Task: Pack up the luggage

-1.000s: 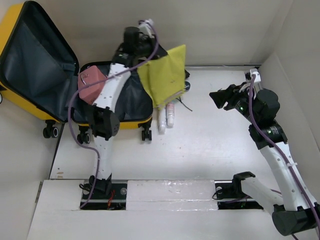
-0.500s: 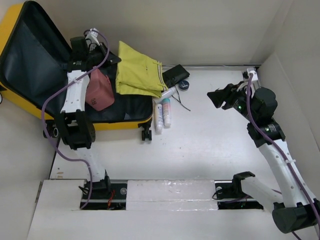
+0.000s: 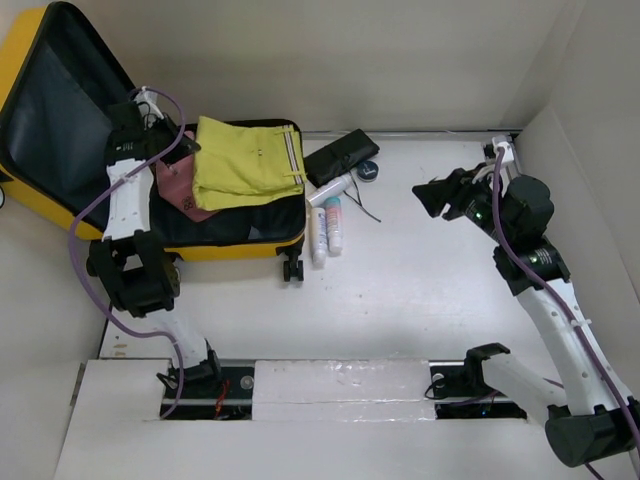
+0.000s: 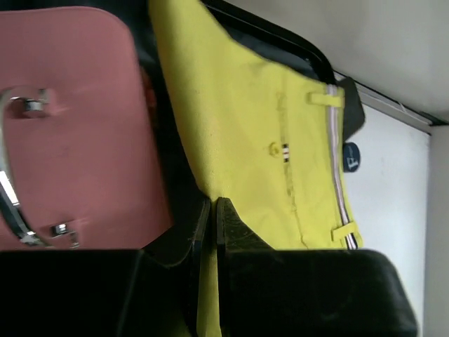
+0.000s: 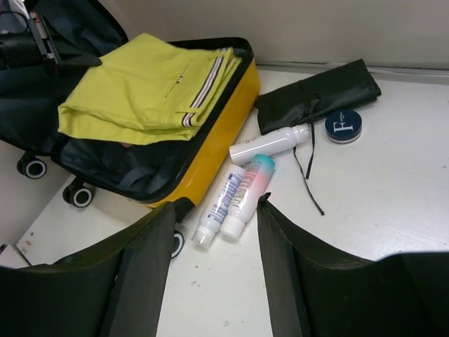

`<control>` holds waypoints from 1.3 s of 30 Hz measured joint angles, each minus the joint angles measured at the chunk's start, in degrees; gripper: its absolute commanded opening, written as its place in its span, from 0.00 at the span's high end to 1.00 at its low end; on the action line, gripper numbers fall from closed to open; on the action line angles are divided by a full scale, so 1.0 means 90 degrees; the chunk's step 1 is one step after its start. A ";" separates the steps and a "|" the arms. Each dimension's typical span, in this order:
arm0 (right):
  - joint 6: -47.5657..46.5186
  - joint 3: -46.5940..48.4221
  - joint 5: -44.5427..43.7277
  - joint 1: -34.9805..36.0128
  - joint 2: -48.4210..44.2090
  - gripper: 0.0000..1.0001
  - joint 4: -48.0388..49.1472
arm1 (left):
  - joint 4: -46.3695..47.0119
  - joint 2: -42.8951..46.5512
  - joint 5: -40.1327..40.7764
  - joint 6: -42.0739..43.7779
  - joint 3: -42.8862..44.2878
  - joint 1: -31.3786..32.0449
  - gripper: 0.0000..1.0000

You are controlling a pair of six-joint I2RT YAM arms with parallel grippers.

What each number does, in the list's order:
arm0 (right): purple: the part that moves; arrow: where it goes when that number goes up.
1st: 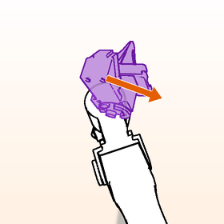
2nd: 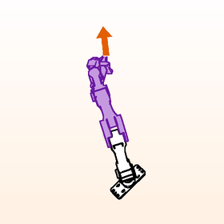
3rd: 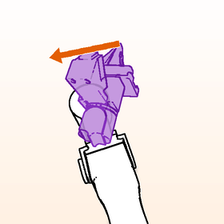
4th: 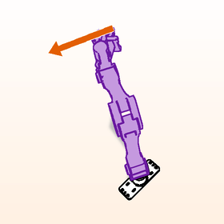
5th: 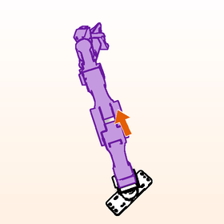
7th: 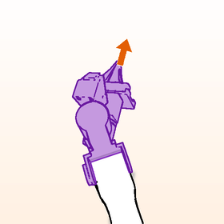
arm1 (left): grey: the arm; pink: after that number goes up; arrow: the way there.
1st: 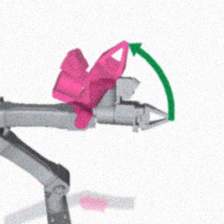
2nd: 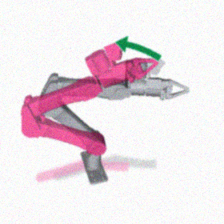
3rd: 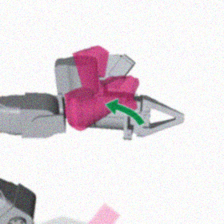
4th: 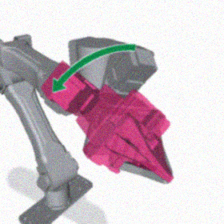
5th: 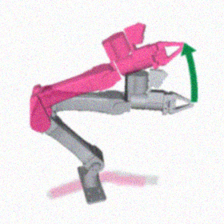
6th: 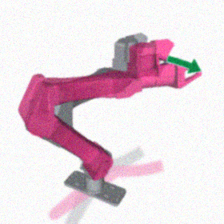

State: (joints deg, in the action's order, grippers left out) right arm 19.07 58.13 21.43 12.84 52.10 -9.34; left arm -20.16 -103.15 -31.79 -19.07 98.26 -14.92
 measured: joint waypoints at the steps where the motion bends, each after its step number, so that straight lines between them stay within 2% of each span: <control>1: 0.0000 -0.0005 0.0000 0.0000 -0.0002 0.44 -0.0002 | -0.0012 0.0024 0.0102 0.0029 -0.0027 -0.0019 1.00; 9: 0.0000 -0.0107 0.0000 0.0046 -0.0051 0.43 0.0022 | -0.0223 0.0041 0.0775 0.0155 -0.0143 0.0019 1.00; 12: 0.0000 -0.0107 -0.0005 0.0075 -0.0056 0.43 0.0049 | -0.0221 0.0053 0.0899 0.0158 -0.0143 0.0022 0.78; 15: -0.0005 -0.0107 -0.0002 0.0134 -0.0051 0.43 0.0049 | -0.0189 0.0107 0.1056 0.0095 -0.0141 -0.0007 0.63; 16: -0.0007 -0.0107 -0.0002 0.0155 -0.0046 0.43 0.0049 | -0.0177 0.0155 0.1103 0.0070 -0.0141 -0.0010 0.53; 17: -0.0010 -0.0107 -0.0002 0.0187 -0.0034 0.43 0.0049 | -0.0168 0.0223 0.1195 0.0053 -0.0141 0.0005 0.50; 19: -0.0017 -0.0109 -0.0049 0.0289 0.0024 0.48 0.0056 | -0.0168 0.0459 0.1506 -0.0017 -0.0141 0.0114 0.47; 20: -0.0024 -0.0112 -0.0087 0.0362 0.0085 0.51 0.0092 | -0.0163 0.0617 0.1642 -0.0034 -0.0138 0.0209 0.42; 23: -0.0010 -0.0299 -0.0294 0.0729 0.0481 0.78 0.0364 | 0.0036 0.1297 0.2266 -0.0092 -0.0134 0.0896 0.37; 24: -0.0002 -0.0367 -0.0393 0.0886 0.0687 0.79 0.0457 | 0.0214 0.1552 0.2334 -0.0131 -0.0170 0.1173 0.37; 27: 0.0044 -0.0442 -0.0682 0.1336 0.1688 0.65 0.0690 | 0.0950 0.2618 0.2613 -0.0250 -0.0709 0.2276 0.37; 28: 0.0041 -0.0430 -0.0775 0.1472 0.2118 0.54 0.0780 | 0.1231 0.2997 0.2783 -0.0272 -0.1010 0.2737 0.37; 31: 0.0070 -0.0333 -0.0971 0.1707 0.3417 0.40 0.0833 | 0.1892 0.3980 0.3220 -0.0401 -0.2159 0.3915 0.38; 35: 0.0160 -0.0022 -0.1282 0.1809 0.4648 0.34 0.0818 | 0.2523 0.4971 0.3776 -0.0738 -0.4121 0.4668 0.38; 39: 0.0216 0.0593 -0.1523 0.1826 0.5416 0.34 0.0918 | 0.2708 0.5542 0.3922 -0.1166 -0.5984 0.4716 0.39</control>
State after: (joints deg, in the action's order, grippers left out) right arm 21.02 63.46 7.73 29.28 100.84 -1.08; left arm 4.21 -53.28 3.51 -29.56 44.40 27.53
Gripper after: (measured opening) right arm 0.660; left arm 0.614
